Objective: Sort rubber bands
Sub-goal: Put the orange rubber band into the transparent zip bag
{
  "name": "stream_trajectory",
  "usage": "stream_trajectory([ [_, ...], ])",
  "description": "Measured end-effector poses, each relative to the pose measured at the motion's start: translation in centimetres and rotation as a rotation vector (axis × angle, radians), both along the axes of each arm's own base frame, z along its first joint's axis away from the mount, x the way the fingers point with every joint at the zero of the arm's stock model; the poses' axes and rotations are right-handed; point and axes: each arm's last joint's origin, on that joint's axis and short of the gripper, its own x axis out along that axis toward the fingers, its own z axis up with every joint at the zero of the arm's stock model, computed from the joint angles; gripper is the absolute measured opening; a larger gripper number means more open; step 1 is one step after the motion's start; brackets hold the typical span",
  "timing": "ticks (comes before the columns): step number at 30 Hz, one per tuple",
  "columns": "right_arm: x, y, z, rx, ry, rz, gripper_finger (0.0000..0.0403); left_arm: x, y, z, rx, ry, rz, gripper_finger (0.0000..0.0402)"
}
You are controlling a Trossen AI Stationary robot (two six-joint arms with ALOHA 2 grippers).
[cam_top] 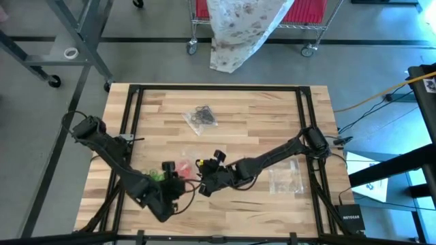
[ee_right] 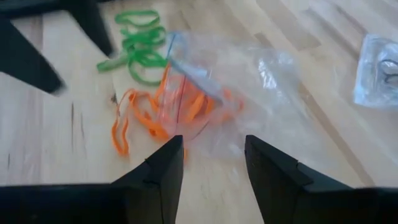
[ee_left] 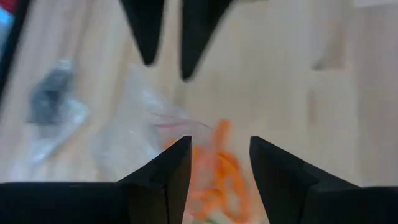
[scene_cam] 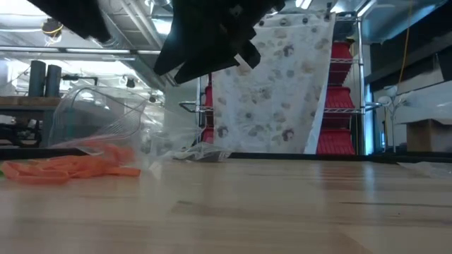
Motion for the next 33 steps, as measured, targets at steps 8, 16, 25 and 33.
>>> stream_trajectory([
  [8, -0.6, 0.8, -0.2, -0.019, 0.039, 0.028, 0.0163, -3.9, -3.0, -0.7, -0.131, -0.012, 0.053, 0.0155],
  [16, 0.2, 1.0, 0.6, -0.097, -0.043, 0.117, 0.0163, -6.4, -2.5, -3.8, -0.156, -0.021, 0.201, 0.0155],
  [25, 2.3, -1.7, 0.1, -0.01, -0.13, 0.061, 0.0163, -6.0, -1.3, -4.8, -0.118, -0.05, 0.252, 0.0155],
  [33, 3.3, -2.7, -2.5, 0.0, -0.086, 0.079, 0.0163, -5.5, -1.0, -4.7, -0.088, -0.059, 0.241, 0.0155],
])
